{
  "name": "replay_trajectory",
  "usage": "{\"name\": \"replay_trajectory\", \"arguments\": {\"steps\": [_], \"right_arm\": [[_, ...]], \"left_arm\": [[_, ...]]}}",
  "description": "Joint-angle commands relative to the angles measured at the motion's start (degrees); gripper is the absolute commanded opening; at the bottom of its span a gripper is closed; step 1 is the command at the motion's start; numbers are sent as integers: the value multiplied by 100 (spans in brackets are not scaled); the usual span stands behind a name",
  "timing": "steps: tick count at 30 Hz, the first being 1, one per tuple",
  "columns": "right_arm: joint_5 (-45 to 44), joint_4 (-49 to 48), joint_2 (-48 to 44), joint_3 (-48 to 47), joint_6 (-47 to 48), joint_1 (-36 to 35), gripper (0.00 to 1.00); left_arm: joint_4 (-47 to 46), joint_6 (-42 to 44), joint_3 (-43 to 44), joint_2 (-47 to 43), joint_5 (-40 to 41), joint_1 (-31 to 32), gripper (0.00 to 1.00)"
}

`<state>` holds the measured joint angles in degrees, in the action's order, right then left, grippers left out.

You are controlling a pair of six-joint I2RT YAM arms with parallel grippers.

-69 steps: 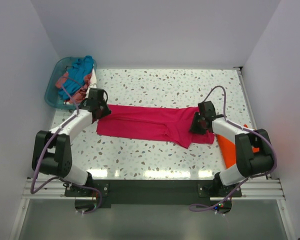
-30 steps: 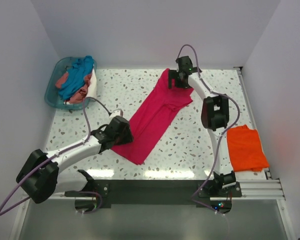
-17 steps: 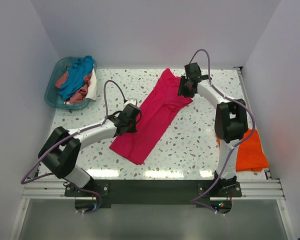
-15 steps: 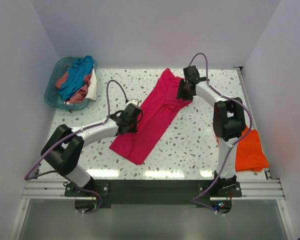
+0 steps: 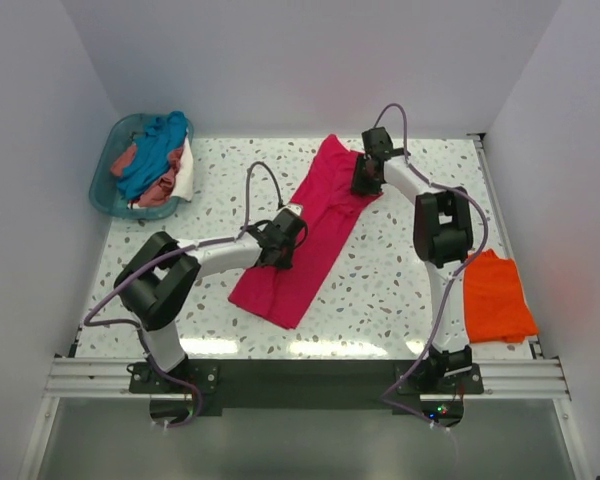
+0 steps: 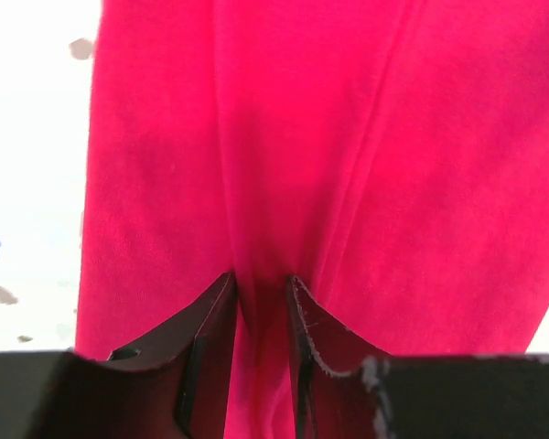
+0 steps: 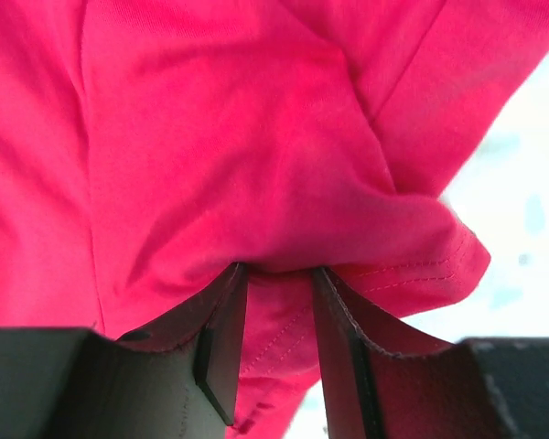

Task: Fold and stack the t-shirts
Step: Fold the tshirt

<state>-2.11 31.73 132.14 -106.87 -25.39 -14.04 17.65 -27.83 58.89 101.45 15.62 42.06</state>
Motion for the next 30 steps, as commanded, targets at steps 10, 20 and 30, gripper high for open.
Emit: {"name": "replay_trajectory", "arguments": {"steps": [10,20,30], "right_arm": [[78,466,1595,-2618,1193,156,61],[-123,440,772,-2904,1475,165,99],[105,81,-2356,1154,88,78,88]], "left_arm": [[-121,-64,1255,1122,-928,513,45],[-526,-222,1345,247,-1044,294,71],[-227,-845,-421,-1495,-726,135,60]]}}
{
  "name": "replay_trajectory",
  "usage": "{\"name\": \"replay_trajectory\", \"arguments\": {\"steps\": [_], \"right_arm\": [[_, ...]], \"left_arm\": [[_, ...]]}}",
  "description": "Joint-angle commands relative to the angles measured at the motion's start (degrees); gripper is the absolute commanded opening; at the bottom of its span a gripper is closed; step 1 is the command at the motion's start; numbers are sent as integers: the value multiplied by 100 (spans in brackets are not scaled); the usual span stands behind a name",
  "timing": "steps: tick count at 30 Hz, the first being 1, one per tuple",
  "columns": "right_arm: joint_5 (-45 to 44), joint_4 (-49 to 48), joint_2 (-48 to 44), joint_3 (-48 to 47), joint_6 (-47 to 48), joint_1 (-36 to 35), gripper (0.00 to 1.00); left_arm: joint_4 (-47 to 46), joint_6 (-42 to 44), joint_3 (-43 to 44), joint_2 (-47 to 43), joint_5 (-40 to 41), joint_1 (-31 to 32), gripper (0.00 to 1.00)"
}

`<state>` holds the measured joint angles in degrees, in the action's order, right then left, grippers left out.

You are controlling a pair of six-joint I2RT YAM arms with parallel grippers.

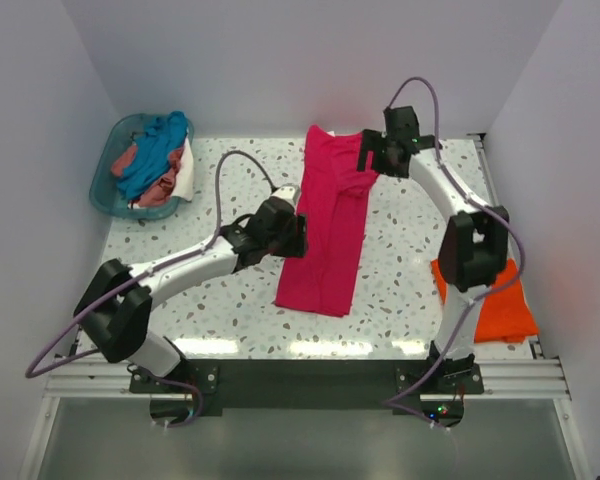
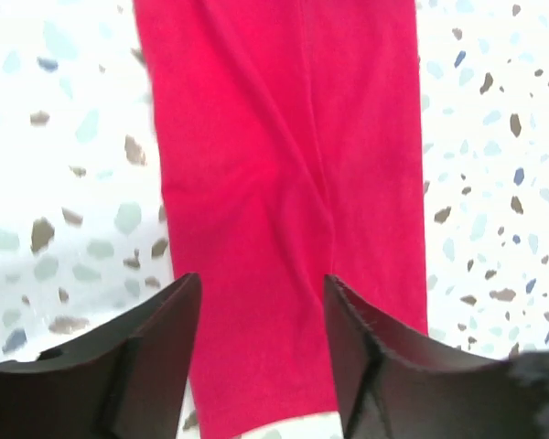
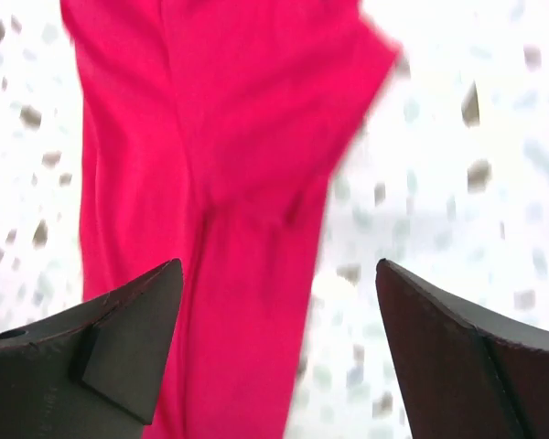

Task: Fold and stack the t-shirts
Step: Fold the tshirt

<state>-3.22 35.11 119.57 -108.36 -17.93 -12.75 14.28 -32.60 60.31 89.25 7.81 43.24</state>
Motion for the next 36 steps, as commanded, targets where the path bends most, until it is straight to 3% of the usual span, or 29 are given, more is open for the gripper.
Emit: {"name": "replay_trajectory", "arguments": {"steps": [1,2,8,12,14,19,27,36], "right_arm": [[304,-425,-1468,1848,-754,-87,85],[314,-748,-2063,2871,-903,-157,82],[252,-1032,-3851,5565,-1465,-1149,63],[94,-998,-4765,6439,-2073,-2158,63],[15,-1015,-4960,6773,-2371,-2336,62],[-126,-980,-5198,6986,-2680,-2811,61],[-187,-1244,-4812,7135,-3005,-3321,61],[-179,-1692,-4293,7329,-3067,-3374,62]], "left_arm": [[75,-405,-730,-364,10,17,58],[31,-431,-1088,-539,-77,17,56],[-259,-405,-1943,-1023,-420,17,52],[-443,-379,-2085,-1085,-649,17,54],[-479,-387,-2164,-1138,-728,17,54],[-514,-405,-2252,-1094,-693,26,54],[-610,-414,-2419,-989,-720,35,49],[-874,-440,-2788,-795,-1001,105,42]]}}
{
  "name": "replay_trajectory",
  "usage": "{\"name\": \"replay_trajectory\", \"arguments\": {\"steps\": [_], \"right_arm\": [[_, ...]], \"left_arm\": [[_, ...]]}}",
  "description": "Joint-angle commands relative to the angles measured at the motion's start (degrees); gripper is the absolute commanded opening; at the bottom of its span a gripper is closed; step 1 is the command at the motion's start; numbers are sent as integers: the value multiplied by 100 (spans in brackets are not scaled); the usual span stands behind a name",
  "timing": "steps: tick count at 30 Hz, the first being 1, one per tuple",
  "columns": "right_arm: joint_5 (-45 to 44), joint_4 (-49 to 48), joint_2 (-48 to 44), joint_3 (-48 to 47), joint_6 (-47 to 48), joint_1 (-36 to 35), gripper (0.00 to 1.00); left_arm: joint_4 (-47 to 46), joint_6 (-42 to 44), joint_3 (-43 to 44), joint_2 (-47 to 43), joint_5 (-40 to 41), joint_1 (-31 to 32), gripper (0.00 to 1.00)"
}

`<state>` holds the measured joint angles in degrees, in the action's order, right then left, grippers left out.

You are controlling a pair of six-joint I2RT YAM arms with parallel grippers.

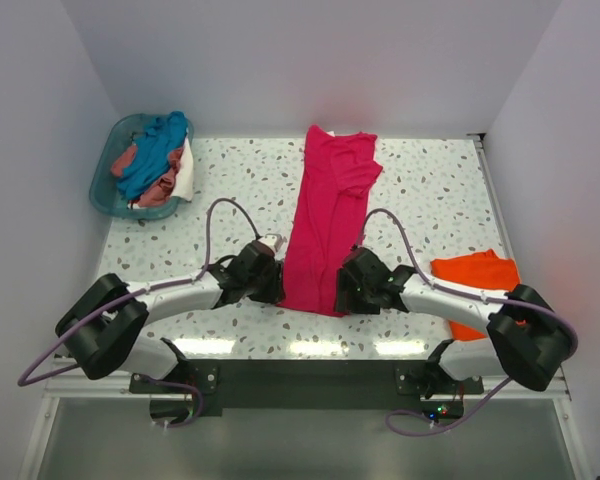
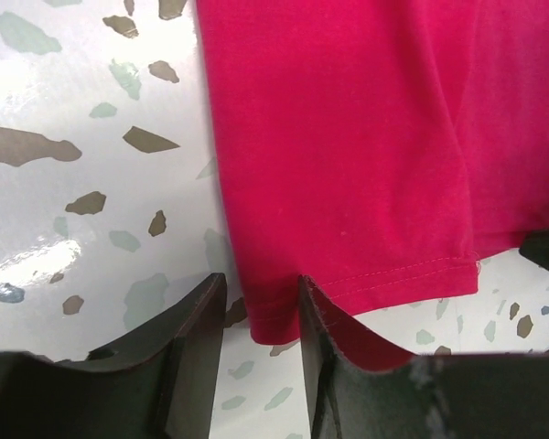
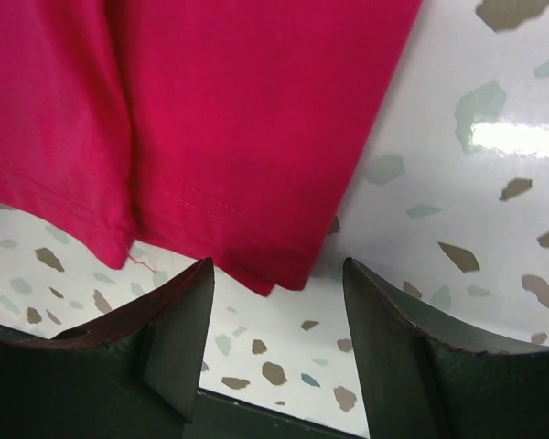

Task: Fold and stack the t-shirts
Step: Fold the tshirt

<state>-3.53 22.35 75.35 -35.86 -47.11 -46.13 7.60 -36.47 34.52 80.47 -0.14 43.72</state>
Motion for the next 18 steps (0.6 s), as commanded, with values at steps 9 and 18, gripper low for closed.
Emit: {"name": "replay_trajectory", "arguments": {"steps": [9,18], "right_arm": [[-139,-293,-38,421,-158,-37,24],[229,410,-1188,1010,-149,-28,2]], "left_arm": [[-144,-176,-543,-4,-311,75,6],[84,-782,-1324,-952,-434,198,0]]}}
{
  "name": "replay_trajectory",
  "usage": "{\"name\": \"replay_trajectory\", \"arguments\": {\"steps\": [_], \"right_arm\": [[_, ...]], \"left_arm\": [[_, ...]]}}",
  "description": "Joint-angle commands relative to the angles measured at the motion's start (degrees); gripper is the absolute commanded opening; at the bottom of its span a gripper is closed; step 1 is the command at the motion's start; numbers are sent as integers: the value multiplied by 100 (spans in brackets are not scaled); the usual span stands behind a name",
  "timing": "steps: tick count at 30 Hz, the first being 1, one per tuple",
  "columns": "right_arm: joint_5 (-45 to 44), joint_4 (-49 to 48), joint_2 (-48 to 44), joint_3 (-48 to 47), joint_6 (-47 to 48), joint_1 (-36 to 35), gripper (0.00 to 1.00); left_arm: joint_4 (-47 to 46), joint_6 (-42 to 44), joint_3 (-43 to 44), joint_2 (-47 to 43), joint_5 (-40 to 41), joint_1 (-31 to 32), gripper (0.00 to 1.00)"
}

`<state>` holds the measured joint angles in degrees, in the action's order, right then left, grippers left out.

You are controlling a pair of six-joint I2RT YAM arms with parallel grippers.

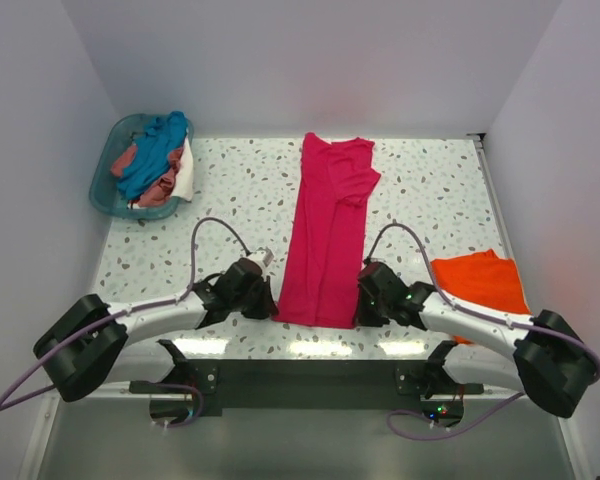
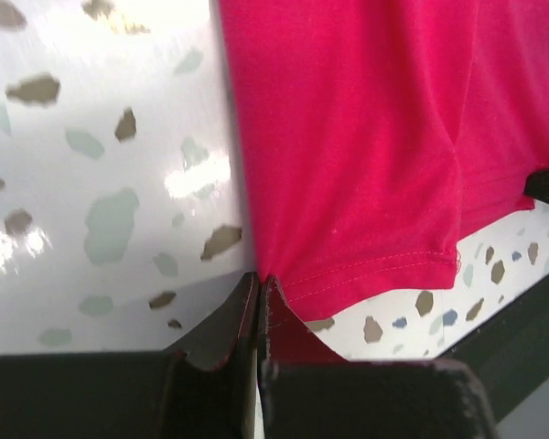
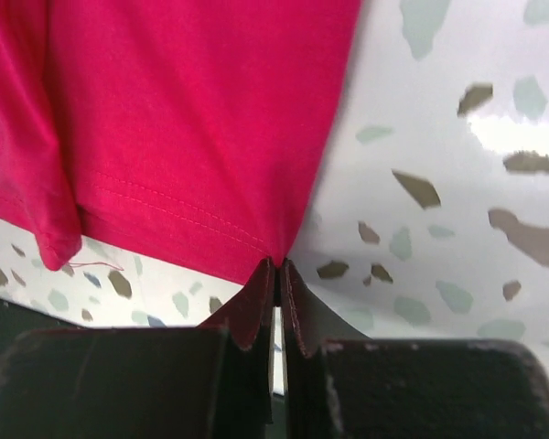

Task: Fold and stack the t-shirts
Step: Fold the tshirt

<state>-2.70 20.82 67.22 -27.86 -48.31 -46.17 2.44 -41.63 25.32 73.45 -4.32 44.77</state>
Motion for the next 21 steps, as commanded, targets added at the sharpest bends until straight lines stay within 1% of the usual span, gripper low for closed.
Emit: {"name": "replay_trajectory", "arguments": {"steps": [1,2,6,8,11,15,16,18,19,21], "right_arm": [[190,738,-507,289,-38,-23,2],[226,826,-821,333,-38,-32,2],[226,1336,-1421,194,-38,-32,2],[68,1556,-1466,-87,32,-32,3],[-134,1750,-1291,-536,190,-32,3],[-520,1724,-896,-1036,392,-15,4],[-573,1698,-669,-1264,497,12,4],[-679,1671,-421,-1494,621,143,4],[-671,1541,-185,-1660,752,222,4],[-636,1399,36,-1810,885,512,4]], "left_arm": [[635,-319,-449,-357,-25,154,0],[740,-415,-484,-471,-17,198,0],[960,-540,-336,-963,27,286,0],[1048,-522,-178,-1043,141,286,0],[1145,-382,340,-930,291,286,0],[1198,-153,1253,-369,589,251,0],[1172,-118,1404,-253,607,182,0],[1049,-65,1763,80,660,76,0],[1005,-47,1888,195,625,-81,0],[882,-47,2221,563,669,-223,0]]}}
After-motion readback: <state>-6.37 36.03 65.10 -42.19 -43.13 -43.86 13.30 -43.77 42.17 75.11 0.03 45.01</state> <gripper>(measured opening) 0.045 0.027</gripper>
